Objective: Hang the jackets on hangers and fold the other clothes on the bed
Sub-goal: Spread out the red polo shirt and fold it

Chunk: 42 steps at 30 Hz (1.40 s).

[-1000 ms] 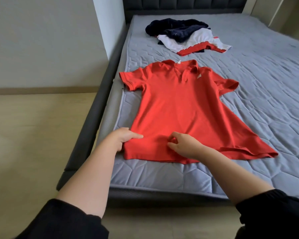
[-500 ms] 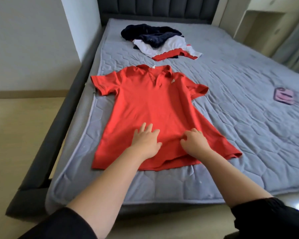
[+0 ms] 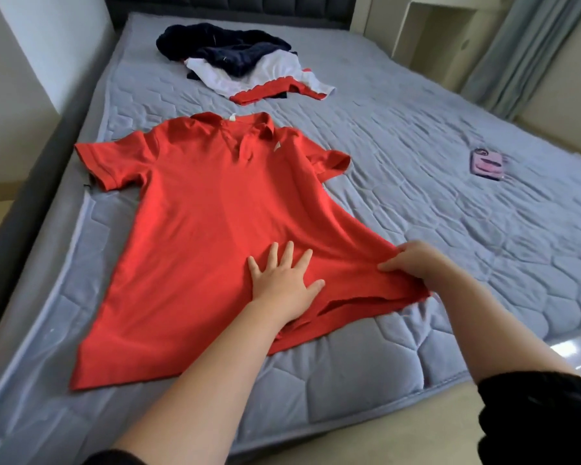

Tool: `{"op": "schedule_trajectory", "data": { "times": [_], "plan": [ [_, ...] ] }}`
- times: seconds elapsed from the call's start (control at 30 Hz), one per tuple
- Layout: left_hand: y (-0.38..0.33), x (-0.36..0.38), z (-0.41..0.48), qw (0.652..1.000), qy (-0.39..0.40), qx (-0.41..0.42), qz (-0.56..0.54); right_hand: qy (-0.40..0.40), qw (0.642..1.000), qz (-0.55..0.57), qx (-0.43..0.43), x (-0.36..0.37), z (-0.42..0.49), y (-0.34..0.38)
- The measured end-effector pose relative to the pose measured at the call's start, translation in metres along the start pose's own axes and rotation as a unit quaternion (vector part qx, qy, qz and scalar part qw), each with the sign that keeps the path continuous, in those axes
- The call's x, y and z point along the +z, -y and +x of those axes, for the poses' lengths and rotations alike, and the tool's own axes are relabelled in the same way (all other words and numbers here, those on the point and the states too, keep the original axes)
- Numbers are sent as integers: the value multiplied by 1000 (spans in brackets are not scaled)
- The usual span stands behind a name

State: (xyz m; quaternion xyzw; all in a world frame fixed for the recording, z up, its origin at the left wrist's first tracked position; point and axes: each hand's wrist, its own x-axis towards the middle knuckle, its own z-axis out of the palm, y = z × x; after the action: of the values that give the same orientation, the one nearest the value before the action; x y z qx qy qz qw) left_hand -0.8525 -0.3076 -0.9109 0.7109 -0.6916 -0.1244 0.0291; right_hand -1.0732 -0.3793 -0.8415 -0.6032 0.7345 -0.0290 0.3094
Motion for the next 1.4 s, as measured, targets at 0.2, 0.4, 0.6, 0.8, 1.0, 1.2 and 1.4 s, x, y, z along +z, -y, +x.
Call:
{"op": "schedule_trajectory", "data": {
  "times": [0.2, 0.4, 0.6, 0.8, 1.0, 1.2, 1.4],
  "plan": [
    [-3, -2, -3, 1000, 17, -10, 18, 156, 980, 53, 110, -4, -14, -30],
    [-25, -9, -18, 991, 83, 107, -20, 182, 977, -62, 96, -9, -15, -31],
    [-50, -20, -42, 974, -9, 226, 1, -19, 999, 44, -14, 3, -5, -22],
    [-54, -34, -41, 968, 106, 221, -46, -36, 998, -24, 52, 13, -1, -25],
    [-15, -40, 10, 982, -34, 86, -164, -60, 988, 142, 3, 19, 19, 11],
    [28, -34, 78, 990, -128, 49, -32, -33, 959, 282, 0, 21, 85, 81],
    [52, -20, 110, 993, -113, -17, 14, 52, 921, 373, 97, 23, 120, 111]
  ]
}}
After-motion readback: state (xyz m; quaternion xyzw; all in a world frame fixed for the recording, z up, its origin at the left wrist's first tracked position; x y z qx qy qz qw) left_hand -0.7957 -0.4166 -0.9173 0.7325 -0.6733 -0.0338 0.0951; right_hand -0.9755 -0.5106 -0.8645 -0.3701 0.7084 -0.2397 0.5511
